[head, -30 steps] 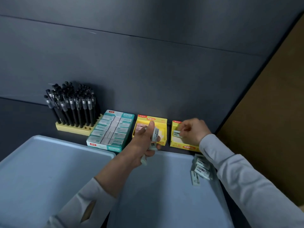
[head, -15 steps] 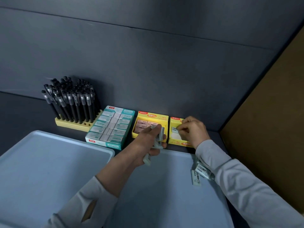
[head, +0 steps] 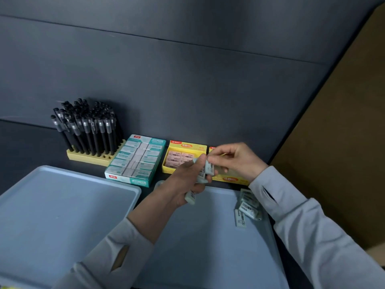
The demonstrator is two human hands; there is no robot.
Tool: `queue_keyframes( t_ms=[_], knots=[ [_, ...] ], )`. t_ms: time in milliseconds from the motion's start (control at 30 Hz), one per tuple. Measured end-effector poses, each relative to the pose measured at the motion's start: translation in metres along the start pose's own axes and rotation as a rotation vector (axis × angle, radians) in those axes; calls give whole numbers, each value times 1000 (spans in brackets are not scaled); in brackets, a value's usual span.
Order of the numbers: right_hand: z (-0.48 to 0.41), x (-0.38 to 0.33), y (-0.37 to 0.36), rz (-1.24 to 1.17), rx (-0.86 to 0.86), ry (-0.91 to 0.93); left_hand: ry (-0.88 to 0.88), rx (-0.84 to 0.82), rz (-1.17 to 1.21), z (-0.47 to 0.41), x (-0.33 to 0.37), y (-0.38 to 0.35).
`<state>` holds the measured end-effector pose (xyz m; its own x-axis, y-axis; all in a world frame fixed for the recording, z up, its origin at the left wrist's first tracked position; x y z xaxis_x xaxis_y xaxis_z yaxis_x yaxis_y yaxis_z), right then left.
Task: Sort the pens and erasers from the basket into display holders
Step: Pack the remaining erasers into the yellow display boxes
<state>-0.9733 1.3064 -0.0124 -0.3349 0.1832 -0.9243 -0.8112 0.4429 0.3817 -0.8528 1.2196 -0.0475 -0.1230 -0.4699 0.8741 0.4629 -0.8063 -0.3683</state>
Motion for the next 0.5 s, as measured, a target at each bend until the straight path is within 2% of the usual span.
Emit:
queue_keyframes(
  t_ms=[67, 267, 333, 433, 500],
  knots=[
    [3, 1, 6, -28, 55, -35, 15, 10, -18, 2, -1, -1],
    [11, 1, 3, -124, -40, -80, 25, 34, -82, 4, -4, 0],
    [8, 2, 15, -127, 57, -59, 7, 47, -49, 4, -4, 3],
    [0, 15, 43, -77, 301, -60, 18, 75, 24, 5, -2, 9],
    [-6, 27, 52, 26, 354, -100, 26, 96, 21, 6, -2, 15]
  ],
)
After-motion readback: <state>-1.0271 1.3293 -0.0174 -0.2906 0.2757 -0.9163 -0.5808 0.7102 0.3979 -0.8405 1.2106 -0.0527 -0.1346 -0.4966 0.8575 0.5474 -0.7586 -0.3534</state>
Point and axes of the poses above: each hand's wrist, its own z-axis away from the middle knuckle, its own y-axis out of the back of the hand, x = y × z, the point moved 3 cm from there along -z, towards the middle knuckle, and after that the axes turned 1 degree about -y, right-handed, at the moved point
